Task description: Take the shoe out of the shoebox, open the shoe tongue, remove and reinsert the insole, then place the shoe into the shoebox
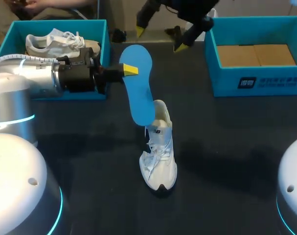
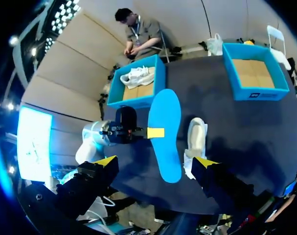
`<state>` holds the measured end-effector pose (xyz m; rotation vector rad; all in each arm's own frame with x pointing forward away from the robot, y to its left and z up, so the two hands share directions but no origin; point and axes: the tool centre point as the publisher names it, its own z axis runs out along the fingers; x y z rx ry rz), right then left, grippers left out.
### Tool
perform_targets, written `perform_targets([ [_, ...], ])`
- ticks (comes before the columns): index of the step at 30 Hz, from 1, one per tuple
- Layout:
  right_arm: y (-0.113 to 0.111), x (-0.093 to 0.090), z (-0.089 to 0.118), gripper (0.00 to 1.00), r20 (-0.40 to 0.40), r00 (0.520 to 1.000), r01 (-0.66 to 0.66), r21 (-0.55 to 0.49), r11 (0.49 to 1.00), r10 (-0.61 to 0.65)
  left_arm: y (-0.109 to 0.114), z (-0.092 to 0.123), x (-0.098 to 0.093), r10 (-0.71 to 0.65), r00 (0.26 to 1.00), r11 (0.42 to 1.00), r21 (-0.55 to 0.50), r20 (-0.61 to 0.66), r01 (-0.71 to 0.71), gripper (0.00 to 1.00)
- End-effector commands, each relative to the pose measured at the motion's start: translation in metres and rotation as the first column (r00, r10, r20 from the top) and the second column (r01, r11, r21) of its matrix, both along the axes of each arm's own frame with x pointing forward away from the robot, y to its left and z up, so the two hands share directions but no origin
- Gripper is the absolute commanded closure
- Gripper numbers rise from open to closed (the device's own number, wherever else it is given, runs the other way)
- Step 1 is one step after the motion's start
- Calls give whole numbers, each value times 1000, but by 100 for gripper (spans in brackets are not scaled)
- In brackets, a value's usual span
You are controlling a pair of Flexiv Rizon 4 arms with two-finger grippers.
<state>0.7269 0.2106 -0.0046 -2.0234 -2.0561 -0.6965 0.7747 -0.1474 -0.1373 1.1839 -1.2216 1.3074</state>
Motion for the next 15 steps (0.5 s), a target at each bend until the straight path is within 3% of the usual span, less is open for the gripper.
perform_targets([
  [1, 9, 3, 5, 0, -15, 999, 36, -346, 937, -44, 0, 0, 0, -2, 1000, 1000, 2, 0, 2, 100],
  [15, 15, 8, -12, 0, -47, 995, 45, -537, 843, -83, 0, 0, 0, -2, 1000, 1000, 2, 0, 2, 100],
])
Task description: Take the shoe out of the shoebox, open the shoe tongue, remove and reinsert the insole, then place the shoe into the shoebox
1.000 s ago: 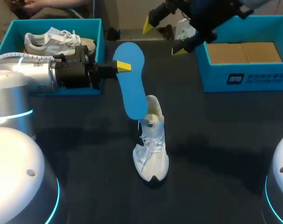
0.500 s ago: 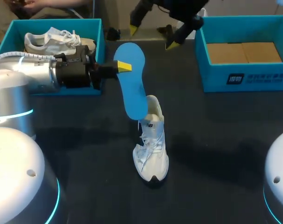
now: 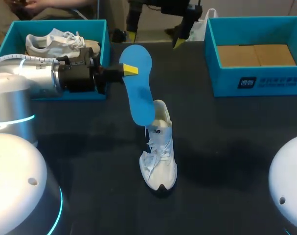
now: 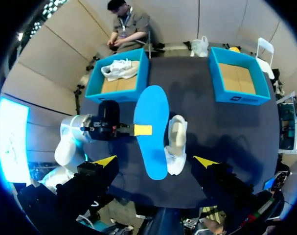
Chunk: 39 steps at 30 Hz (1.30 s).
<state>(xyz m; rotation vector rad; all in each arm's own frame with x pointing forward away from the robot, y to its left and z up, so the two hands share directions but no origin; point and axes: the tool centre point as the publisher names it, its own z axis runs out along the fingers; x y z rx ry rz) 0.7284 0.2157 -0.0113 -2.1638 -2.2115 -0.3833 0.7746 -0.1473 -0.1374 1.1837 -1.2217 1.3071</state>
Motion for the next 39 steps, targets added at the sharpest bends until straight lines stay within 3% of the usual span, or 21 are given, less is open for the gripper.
perform_targets([
  [1, 11, 7, -8, 0, -5, 998, 54, -299, 953, -58, 0, 0, 0, -1, 1000, 1000, 2, 0, 1, 100],
  [7, 17, 13, -23, 0, -12, 997, 65, -329, 942, -73, 0, 0, 0, -1, 1000, 1000, 2, 0, 1, 100],
  [29, 17, 13, -23, 0, -12, 997, 65, -329, 942, -73, 0, 0, 0, -1, 1000, 1000, 2, 0, 1, 100],
  [36, 4, 14, -20, 0, 5, 998, 66, -200, 978, -67, 0, 0, 0, -1, 1000, 1000, 2, 0, 1, 100],
  [39, -2, 14, -21, 0, 0, 998, 67, -205, 976, -69, 0, 0, 0, -1, 1000, 1000, 2, 0, 1, 100],
])
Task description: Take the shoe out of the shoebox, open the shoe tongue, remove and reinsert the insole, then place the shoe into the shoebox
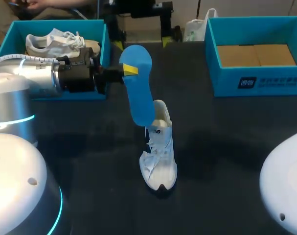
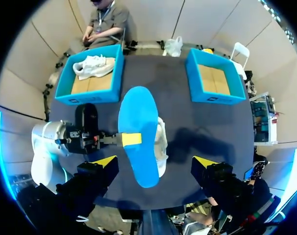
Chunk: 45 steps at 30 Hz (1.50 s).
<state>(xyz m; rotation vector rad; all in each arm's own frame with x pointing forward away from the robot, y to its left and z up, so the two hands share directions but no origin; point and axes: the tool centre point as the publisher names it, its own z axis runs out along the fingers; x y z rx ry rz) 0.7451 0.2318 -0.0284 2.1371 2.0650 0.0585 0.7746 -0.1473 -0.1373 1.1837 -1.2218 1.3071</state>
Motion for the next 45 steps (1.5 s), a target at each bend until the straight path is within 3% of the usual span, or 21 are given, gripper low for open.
perform_targets([
  [1, -20, -3, -4, 0, 10, 1000, -13, 86, 996, 12, 0, 0, 0, -1, 1000, 1000, 2, 0, 1, 100],
  [17, -36, -7, -12, 0, -41, 995, -81, 212, 974, 91, 0, 0, 0, -1, 1000, 1000, 2, 0, 1, 100],
  [27, -46, -9, -21, 0, -7, 998, -61, 370, 927, 68, 0, 0, 0, -1, 1000, 1000, 2, 0, 1, 100],
  [39, -63, -11, -29, 0, 54, 997, -79, 558, 826, 58, 0, 0, 0, -1, 1000, 1000, 2, 0, 1, 100],
  [45, -68, -11, -33, 0, 90, 993, -118, 669, 734, 78, 0, 0, 0, -1, 1000, 1000, 2, 0, 1, 100],
])
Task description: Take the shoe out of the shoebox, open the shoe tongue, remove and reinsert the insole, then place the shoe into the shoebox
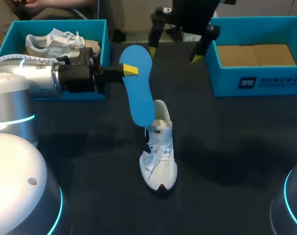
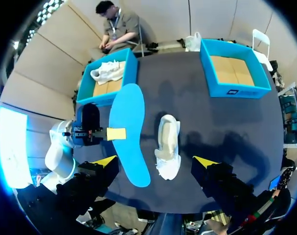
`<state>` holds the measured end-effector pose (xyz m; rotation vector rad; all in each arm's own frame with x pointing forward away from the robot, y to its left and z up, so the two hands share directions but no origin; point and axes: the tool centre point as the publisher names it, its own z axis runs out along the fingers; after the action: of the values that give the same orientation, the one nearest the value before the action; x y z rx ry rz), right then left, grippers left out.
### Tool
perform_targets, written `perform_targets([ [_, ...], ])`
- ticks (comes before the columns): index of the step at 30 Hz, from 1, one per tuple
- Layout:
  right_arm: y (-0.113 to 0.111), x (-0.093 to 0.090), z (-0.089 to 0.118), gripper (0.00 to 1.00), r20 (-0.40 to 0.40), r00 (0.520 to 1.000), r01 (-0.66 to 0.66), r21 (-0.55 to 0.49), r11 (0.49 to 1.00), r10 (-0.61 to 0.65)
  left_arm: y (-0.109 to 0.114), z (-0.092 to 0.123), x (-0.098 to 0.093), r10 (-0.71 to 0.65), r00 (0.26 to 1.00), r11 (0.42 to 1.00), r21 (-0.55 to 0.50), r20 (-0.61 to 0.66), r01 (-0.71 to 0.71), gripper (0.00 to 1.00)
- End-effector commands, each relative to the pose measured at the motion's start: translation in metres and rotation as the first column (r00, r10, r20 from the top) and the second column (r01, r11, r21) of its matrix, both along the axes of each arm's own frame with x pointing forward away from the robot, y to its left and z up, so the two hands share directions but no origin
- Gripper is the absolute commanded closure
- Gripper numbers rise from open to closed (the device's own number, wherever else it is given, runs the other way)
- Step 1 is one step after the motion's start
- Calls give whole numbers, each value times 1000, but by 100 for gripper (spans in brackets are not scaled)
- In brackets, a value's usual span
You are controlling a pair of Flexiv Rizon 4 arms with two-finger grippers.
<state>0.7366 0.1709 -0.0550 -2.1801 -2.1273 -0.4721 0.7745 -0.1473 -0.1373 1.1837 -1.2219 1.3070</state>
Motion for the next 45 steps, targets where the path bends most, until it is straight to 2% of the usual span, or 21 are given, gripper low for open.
perform_targets([
  [1, -7, -3, -8, 0, 44, 997, -80, 398, 914, 68, 0, 0, 0, -1, 1000, 1000, 2, 0, 1, 100],
  [10, -11, -1, -16, 0, 82, 994, -111, 563, 819, 78, 0, 0, 0, -1, 1000, 1000, 2, 0, 1, 100],
  [19, -14, -1, -25, 0, 59, 995, -102, 662, 742, 84, 0, 0, 0, -1, 1000, 1000, 2, 0, 1, 100],
  [27, -17, 1, -35, 0, 53, 994, -104, 711, 696, 94, 0, 0, 0, -1, 1000, 1000, 2, 0, 1, 100],
  [34, -19, 6, -39, 0, 95, 994, -112, 784, 611, 60, 0, 0, 0, -1, 1000, 1000, 2, 0, 1, 100],
  [35, -19, 6, -39, 0, 95, 994, -112, 784, 611, 60, 0, 0, 0, -1, 1000, 1000, 2, 0, 1, 100],
  [36, -20, 7, -39, 0, 113, 993, -113, 807, 580, 37, 0, 0, 0, -1, 1000, 1000, 2, 0, 1, 100],
  [42, -23, 10, -43, 0, 130, 991, -124, 842, 526, 25, 0, 0, 0, -1, 1000, 1000, 2, 0, 1, 100],
  [45, -23, 10, -46, 0, 147, 989, -136, 869, 475, 15, 0, 0, 0, -1, 1000, 1000, 2, 0, 1, 100],
])
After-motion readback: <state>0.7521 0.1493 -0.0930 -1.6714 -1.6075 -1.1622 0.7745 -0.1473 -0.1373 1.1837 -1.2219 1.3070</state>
